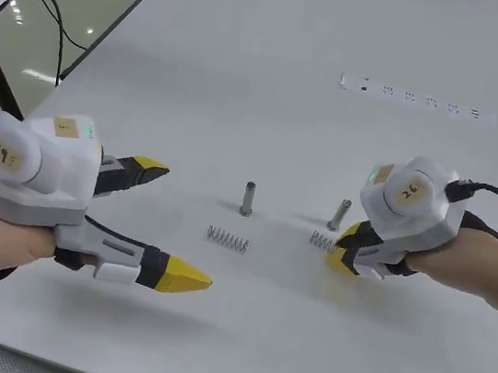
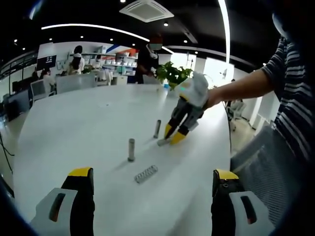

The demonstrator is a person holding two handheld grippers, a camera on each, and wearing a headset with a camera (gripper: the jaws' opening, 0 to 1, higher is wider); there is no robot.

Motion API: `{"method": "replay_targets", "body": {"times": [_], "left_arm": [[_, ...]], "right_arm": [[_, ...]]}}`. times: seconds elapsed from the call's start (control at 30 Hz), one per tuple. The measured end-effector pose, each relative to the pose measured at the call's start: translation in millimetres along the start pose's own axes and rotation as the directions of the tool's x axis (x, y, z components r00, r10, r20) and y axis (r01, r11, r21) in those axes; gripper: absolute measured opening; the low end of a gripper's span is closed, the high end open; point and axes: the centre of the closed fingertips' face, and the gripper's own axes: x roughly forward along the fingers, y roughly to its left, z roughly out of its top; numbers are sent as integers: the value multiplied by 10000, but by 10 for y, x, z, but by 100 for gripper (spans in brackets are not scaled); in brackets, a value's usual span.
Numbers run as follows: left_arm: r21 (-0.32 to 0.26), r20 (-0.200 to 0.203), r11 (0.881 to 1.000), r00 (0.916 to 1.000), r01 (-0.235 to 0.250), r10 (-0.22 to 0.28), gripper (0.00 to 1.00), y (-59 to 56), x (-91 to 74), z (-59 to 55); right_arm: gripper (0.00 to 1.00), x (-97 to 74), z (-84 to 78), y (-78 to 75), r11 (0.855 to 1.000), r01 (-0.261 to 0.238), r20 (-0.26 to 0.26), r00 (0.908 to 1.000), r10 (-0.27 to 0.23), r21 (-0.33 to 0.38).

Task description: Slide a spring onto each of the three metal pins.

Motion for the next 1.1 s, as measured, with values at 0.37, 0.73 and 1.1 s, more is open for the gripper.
{"method": "replay_targets", "body": {"times": [0.37, 0.73, 1.1], "left_arm": [[-20, 127, 10000, 9999, -24, 24, 98, -42, 14, 41], [-43, 99, 9993, 9992, 384, -384, 97, -177, 11, 40], [154, -87, 9937, 9938, 1109, -1107, 95, -393, 173, 70]], "right_arm": [[8, -94, 29, 17, 9996, 103, 208, 9997, -97, -266], [8, -308, 66, 177, 9978, -119, 575, 9982, 157, -655], [8, -499, 112, 332, 9920, -340, 729, 9964, 431, -1218]]}}
